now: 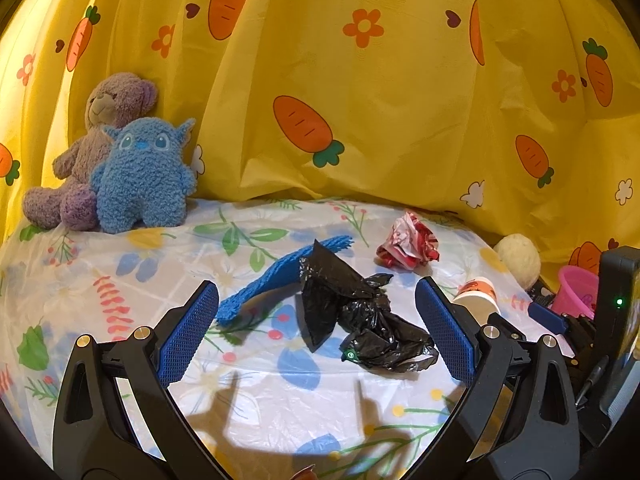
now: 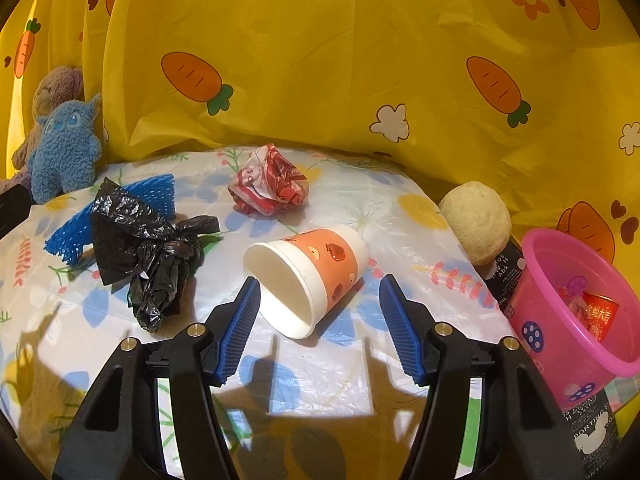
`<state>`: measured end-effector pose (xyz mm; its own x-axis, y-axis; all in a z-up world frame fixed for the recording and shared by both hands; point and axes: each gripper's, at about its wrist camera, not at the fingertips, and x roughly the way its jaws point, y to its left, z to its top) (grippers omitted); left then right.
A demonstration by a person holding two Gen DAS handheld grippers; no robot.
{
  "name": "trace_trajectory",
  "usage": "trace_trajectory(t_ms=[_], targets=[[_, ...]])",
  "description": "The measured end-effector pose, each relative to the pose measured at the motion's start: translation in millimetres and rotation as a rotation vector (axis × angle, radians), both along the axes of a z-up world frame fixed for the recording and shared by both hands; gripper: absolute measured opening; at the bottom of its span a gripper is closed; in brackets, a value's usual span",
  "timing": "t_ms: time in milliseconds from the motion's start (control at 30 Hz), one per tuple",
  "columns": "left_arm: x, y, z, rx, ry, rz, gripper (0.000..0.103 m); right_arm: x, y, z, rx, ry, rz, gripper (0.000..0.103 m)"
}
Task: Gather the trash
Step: 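Grasp the orange-and-white paper cup with the right tool while the left tool reaches the black bag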
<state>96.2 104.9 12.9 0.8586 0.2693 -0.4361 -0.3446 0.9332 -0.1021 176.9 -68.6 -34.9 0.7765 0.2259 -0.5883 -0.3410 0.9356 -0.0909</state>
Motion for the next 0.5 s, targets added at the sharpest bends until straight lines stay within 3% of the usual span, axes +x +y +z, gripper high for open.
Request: trace_trajectory(t_ms=[133,200,500], targets=[[7,-1,-4,-0.004,0.011,-0.013,0.097,10,4,-7,-0.02,0.031,-0.002,0.041],[10,-2,-6,-0.005,0.019,-0.018,0.097,15,5,-11,-0.029,0.045,-0.008,0.026],[23,-12,-17,-0.008,0.056,-0.062,0.094,21,-3,-17,-0.027,0.049,-0.017,0.004]])
